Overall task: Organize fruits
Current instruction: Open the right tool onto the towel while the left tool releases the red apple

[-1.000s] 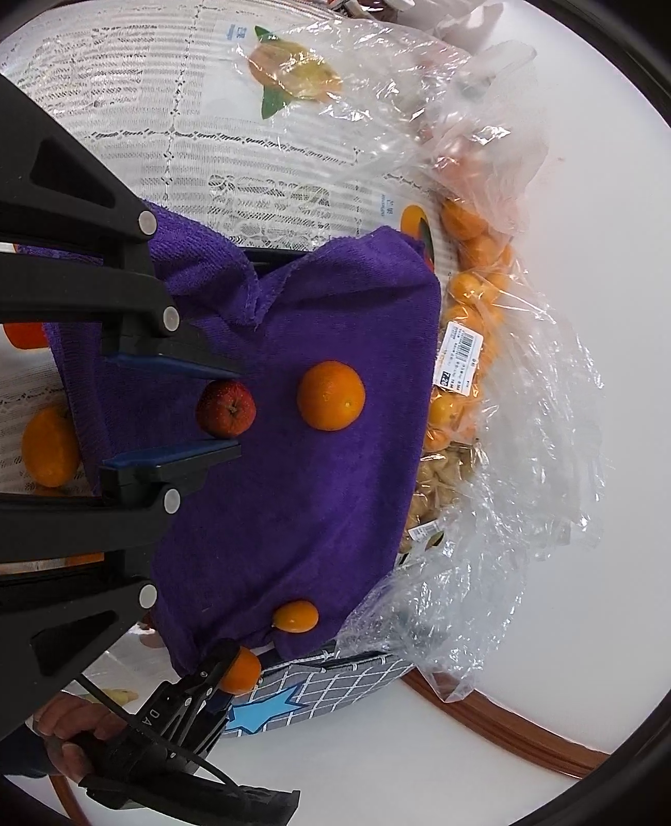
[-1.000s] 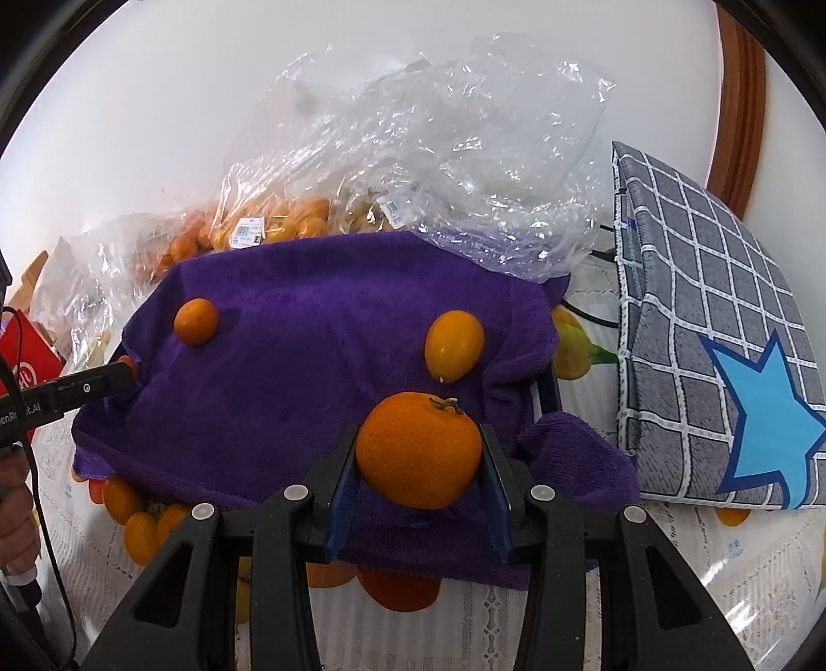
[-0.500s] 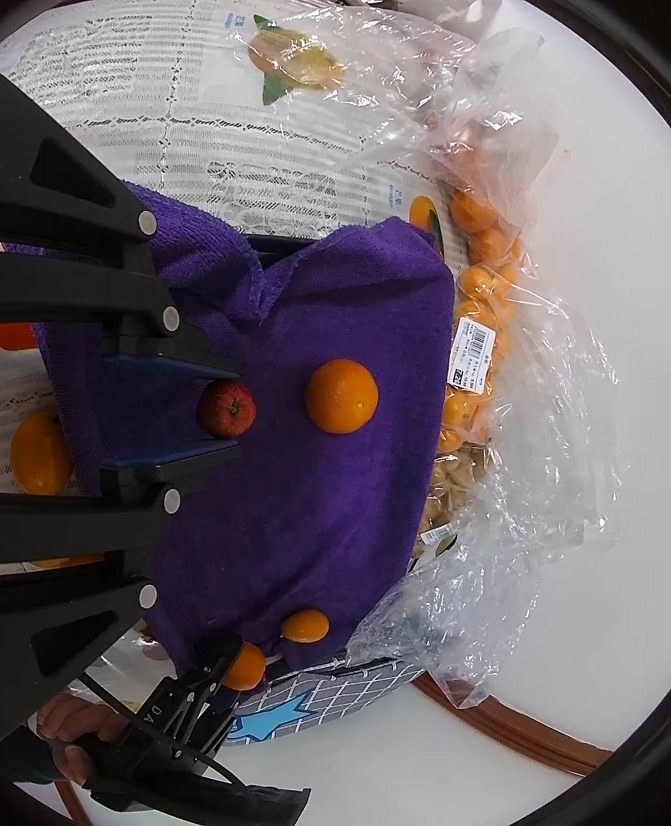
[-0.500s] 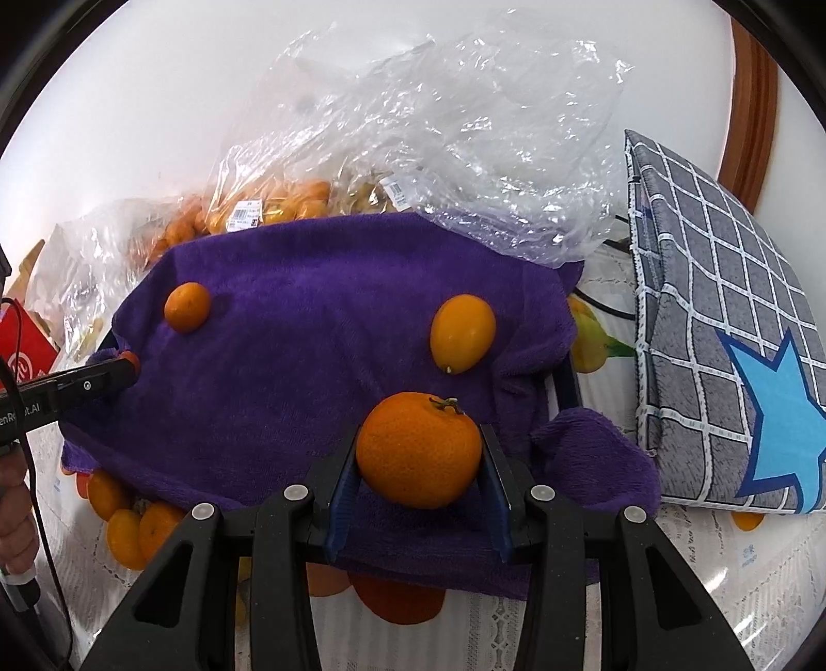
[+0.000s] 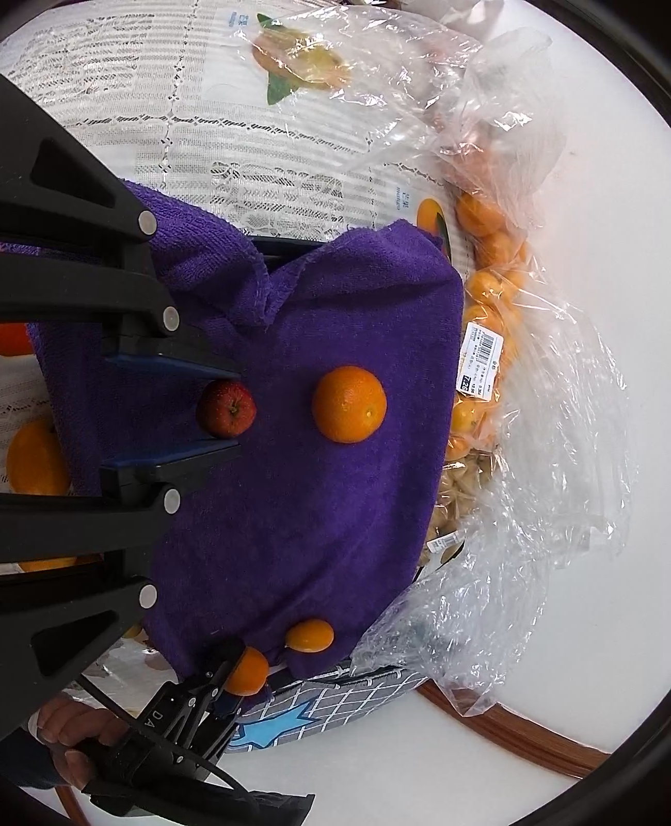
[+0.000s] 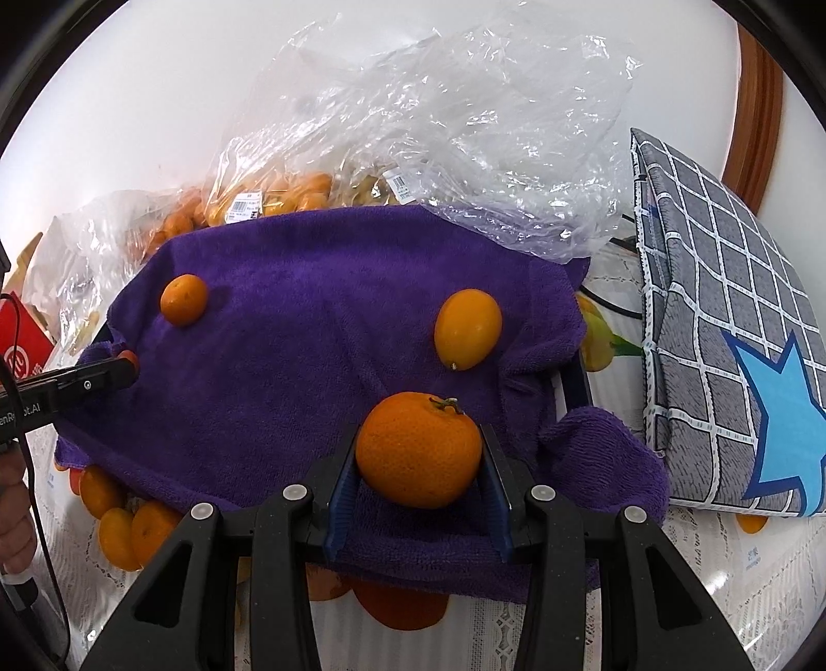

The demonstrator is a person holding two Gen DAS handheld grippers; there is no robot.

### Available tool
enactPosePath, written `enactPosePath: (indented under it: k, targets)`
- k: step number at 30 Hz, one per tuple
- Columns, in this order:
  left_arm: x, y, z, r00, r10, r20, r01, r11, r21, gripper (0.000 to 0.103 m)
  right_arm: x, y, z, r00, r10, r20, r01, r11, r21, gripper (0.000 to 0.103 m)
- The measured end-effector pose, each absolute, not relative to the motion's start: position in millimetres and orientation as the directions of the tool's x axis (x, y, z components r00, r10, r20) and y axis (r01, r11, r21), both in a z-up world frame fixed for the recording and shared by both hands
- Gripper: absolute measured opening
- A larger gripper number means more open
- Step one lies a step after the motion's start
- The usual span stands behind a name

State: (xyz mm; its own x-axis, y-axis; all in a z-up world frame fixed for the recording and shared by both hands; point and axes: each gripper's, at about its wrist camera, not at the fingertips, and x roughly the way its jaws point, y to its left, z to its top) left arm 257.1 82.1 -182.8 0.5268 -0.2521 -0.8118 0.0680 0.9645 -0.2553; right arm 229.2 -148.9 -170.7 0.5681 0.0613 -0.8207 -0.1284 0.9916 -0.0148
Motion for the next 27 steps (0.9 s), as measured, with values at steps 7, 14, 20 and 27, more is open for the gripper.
enactPosePath:
  k: [7, 14, 20, 27]
  targets:
    - [256.0, 82.5, -182.6, 0.530, -0.254, -0.809, 0.067, 0.964, -0.259, 0.023, 226.1, -148.2, -167.9, 0.573, 0.054, -0.818, -0.139, 0.990, -0.032, 0.048]
    - [255.9, 81.1, -181.5, 0.516, -0.277, -0.810, 0.071, 0.957, -0.281, 0.027, 216.6, -150.9, -154.3, 0.591, 0.046, -0.805, -0.130, 0.991, -0.040, 0.059]
    - [249.6, 78.4, -173.1, 0.552, -0.274, -0.787, 0.077, 0.957, -0.279, 0.033, 207.1, -150.9, -139.0, 0.611, 0.032, -0.791, -0.115, 0.992, -0.049, 0.060]
    - [227.3, 75.4, -154.8, 0.584, -0.265, -0.767, 0.091, 0.961, -0.263, 0.041, 182.7, -154.2, -113.8, 0.650, 0.018, -0.759, -0.103, 0.993, -0.064, 0.063]
